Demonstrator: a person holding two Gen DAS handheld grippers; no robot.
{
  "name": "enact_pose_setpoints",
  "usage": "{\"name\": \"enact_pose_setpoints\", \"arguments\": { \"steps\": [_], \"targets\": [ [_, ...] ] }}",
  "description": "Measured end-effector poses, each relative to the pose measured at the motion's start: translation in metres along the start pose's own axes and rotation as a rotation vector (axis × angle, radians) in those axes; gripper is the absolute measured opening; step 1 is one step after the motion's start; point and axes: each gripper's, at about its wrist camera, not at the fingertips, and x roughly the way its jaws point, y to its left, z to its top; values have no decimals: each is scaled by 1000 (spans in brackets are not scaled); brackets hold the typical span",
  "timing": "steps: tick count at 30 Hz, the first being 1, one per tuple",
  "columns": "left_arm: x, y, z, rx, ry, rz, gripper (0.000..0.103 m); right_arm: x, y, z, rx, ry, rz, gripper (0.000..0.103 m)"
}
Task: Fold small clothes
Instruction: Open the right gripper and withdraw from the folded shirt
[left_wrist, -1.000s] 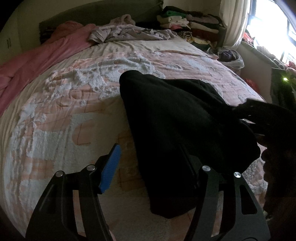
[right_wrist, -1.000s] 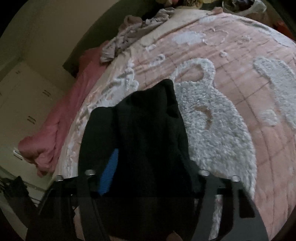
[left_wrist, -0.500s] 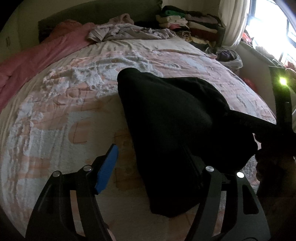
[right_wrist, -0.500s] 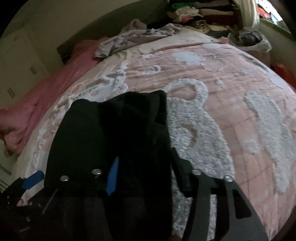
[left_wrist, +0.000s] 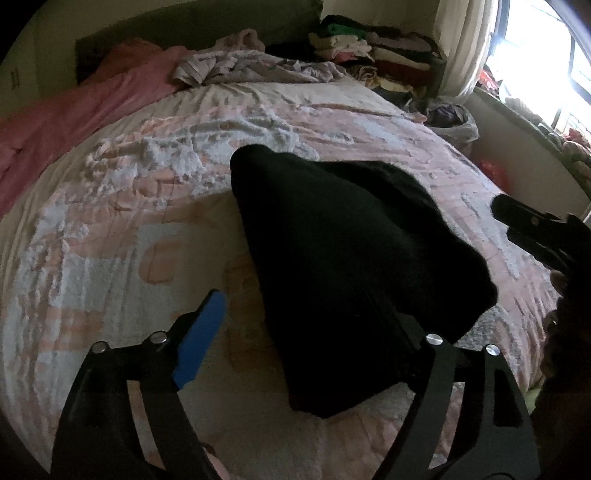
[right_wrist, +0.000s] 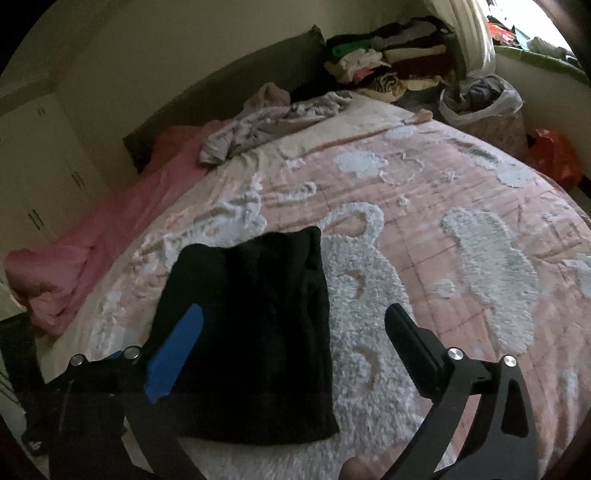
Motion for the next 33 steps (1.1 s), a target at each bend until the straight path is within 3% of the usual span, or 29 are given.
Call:
{"name": "enact_pose_setpoints", "arguments": {
  "steps": [1,4,13,23,33],
  "targets": [
    [-4,0,0,0,-7,-2,76,-8,1,-1,0,-14,11,98],
    [-17,-1,0,-1,-23,1,93,-31,3,-4,4,-50,26,98],
    [-62,-3,-11,16,-103,3,93,-87,23,-22,-43,-140,52,98],
    [-101,5,-31,21,-161,11,93,-120,45,-50,-119,-143,77,98],
    [-119,20,-58,11,-166,26,93,-125,66,-91,-262,-123,-47,98]
  ]
}}
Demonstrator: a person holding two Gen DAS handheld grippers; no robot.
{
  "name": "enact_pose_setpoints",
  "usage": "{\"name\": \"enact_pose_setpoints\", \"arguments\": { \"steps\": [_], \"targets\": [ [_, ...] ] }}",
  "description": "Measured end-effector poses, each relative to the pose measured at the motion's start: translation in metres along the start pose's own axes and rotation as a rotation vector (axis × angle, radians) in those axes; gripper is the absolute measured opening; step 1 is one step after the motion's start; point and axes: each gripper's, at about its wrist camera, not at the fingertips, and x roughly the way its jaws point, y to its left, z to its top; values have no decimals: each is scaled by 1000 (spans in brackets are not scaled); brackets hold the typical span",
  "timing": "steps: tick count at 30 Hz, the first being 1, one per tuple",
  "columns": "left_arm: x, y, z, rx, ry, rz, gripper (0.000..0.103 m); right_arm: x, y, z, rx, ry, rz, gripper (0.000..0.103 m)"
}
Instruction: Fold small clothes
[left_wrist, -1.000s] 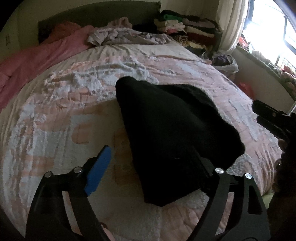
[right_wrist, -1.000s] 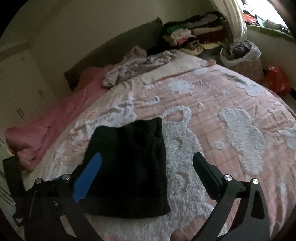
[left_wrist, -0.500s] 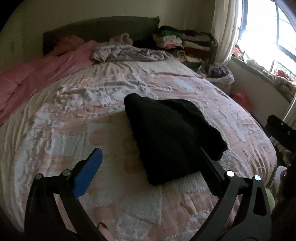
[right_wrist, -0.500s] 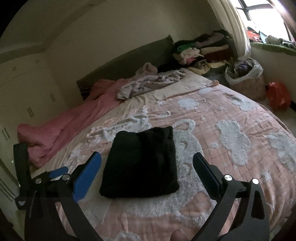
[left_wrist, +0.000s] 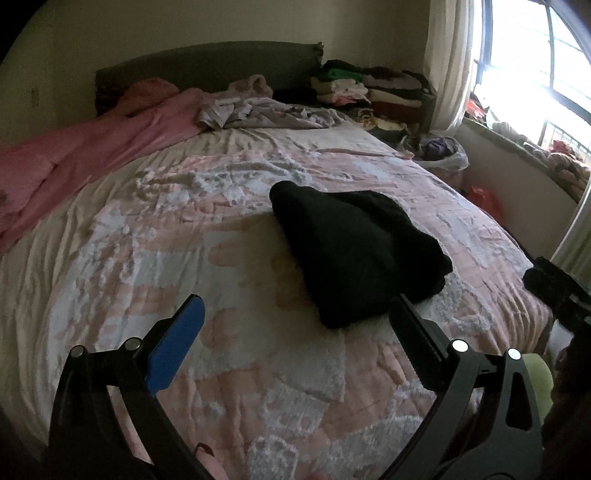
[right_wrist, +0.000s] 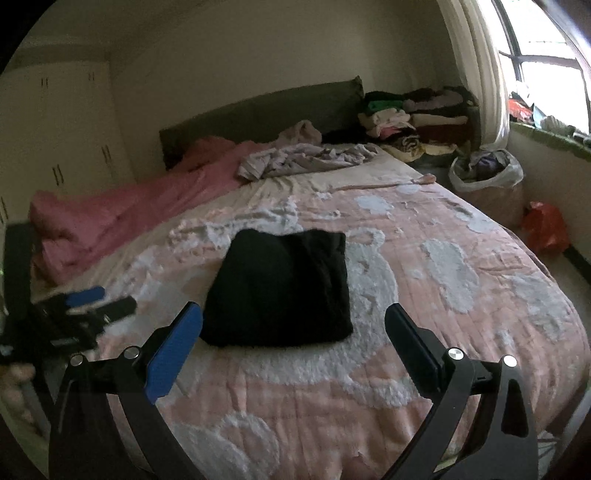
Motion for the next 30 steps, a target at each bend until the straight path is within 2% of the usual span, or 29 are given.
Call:
{"name": "enact_pose_setpoints", "arguments": {
  "steps": [10,16,30],
  "targets": [
    [6,14,-34,-30,59,14,93,28,11,-43,4,143,-43,98],
    [13,20,-42,-53,92,15,93,25,13,-44,-9,132,-49,98],
    [13,21,-42,-56,92,13,93,24,12,-43,-7,134,-44,98]
  ]
}}
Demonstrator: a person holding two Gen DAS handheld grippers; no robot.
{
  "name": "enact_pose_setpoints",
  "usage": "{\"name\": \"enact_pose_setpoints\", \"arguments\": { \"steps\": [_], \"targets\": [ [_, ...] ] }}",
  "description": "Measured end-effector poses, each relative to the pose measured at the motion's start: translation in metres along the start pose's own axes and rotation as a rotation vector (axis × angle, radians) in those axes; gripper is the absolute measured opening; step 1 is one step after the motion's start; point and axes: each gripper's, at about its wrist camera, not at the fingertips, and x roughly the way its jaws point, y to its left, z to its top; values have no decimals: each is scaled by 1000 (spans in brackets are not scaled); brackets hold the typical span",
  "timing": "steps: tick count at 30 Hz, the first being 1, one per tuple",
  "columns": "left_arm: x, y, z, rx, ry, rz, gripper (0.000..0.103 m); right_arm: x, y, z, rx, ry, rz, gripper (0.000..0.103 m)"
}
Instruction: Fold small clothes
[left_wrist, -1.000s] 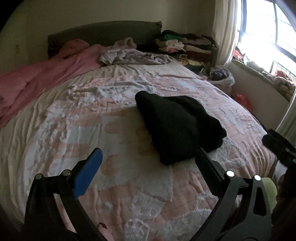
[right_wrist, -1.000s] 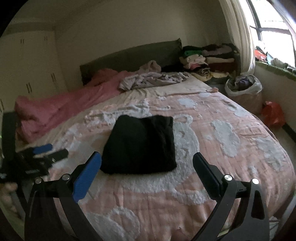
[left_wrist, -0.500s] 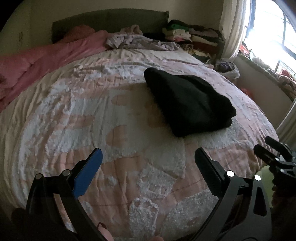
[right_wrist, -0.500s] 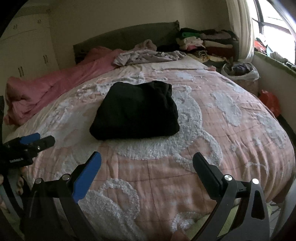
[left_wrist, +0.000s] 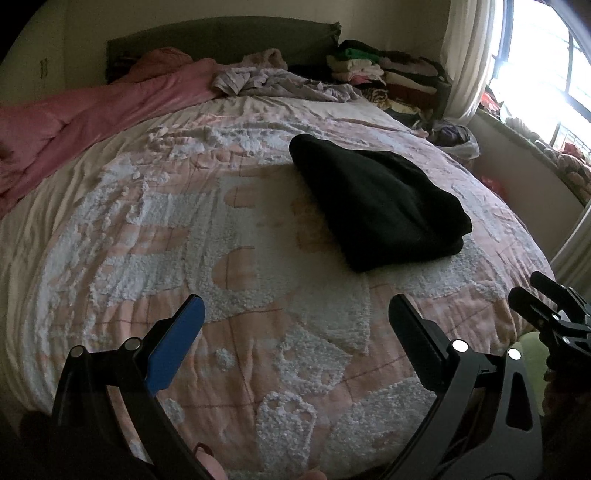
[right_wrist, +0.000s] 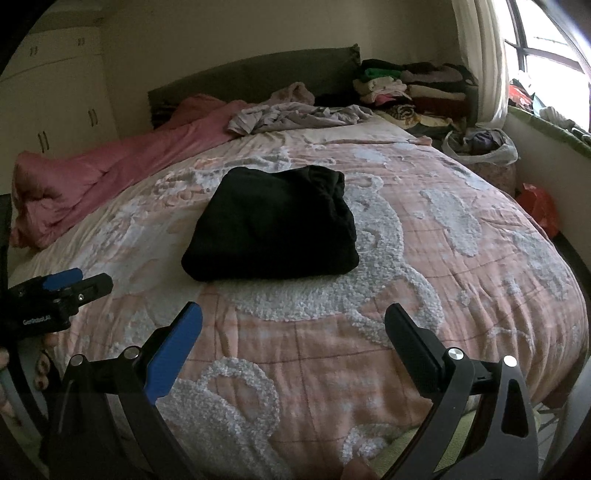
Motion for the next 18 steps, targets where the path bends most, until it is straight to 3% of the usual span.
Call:
{"name": "enact_pose_setpoints", "arguments": {
  "steps": [18],
  "targets": [
    [-1,0,0,0,-4,3,93,-2,0,0,-1,-2,-5,98]
  ]
}}
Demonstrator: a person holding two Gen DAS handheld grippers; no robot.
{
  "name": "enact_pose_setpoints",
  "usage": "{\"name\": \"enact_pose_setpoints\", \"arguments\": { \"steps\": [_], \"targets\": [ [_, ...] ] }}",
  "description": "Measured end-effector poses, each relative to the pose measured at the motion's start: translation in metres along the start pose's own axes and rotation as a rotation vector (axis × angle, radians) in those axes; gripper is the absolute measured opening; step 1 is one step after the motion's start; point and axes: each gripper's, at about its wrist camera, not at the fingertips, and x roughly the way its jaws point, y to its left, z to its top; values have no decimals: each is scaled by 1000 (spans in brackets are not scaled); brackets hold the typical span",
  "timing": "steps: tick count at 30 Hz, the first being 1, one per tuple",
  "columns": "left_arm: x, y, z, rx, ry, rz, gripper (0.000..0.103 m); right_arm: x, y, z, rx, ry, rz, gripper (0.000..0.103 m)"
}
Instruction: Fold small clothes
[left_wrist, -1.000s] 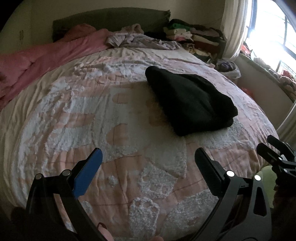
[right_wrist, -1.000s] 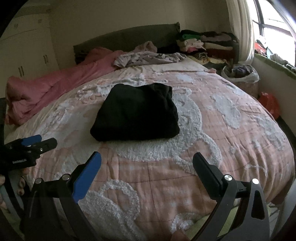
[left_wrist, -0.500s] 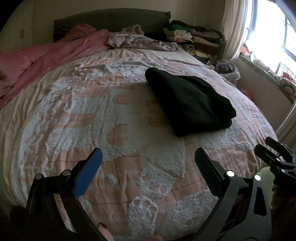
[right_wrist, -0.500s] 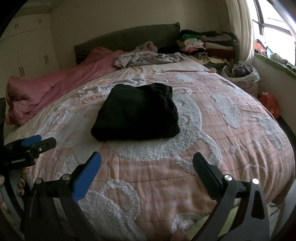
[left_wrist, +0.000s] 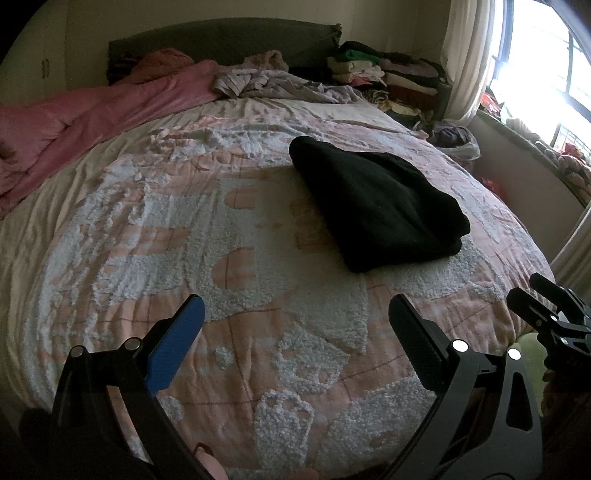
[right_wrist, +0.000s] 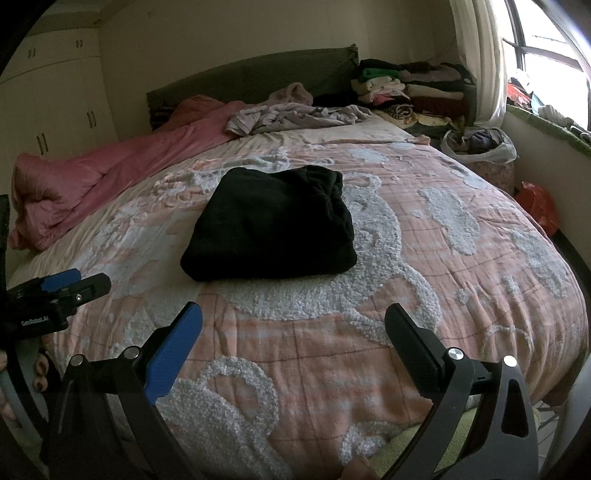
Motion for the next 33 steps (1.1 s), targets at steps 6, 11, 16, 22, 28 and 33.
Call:
{"name": "enact_pose_setpoints", "arguments": {
  "steps": [6,11,16,22,28,33],
  "targets": [
    [-1,-1,1,0,1,4,93,0,0,0,1,1,1,98],
    [-1,-1,0,2,-1,3,93,0,0,0,1,1,0,98],
    [-2,1,1,2,0,6,93,0,-1,0,1,1,2,98],
    [-2,2,3,3,0,9,93,0,0,0,0,1,-2,98],
    [-3,4,5,2,0,12,93,-1,0,-1,0,-2,-1,98],
    [-3,6,6,2,0,16,93,-1,-1,0,0,-1,0,98]
  ]
}}
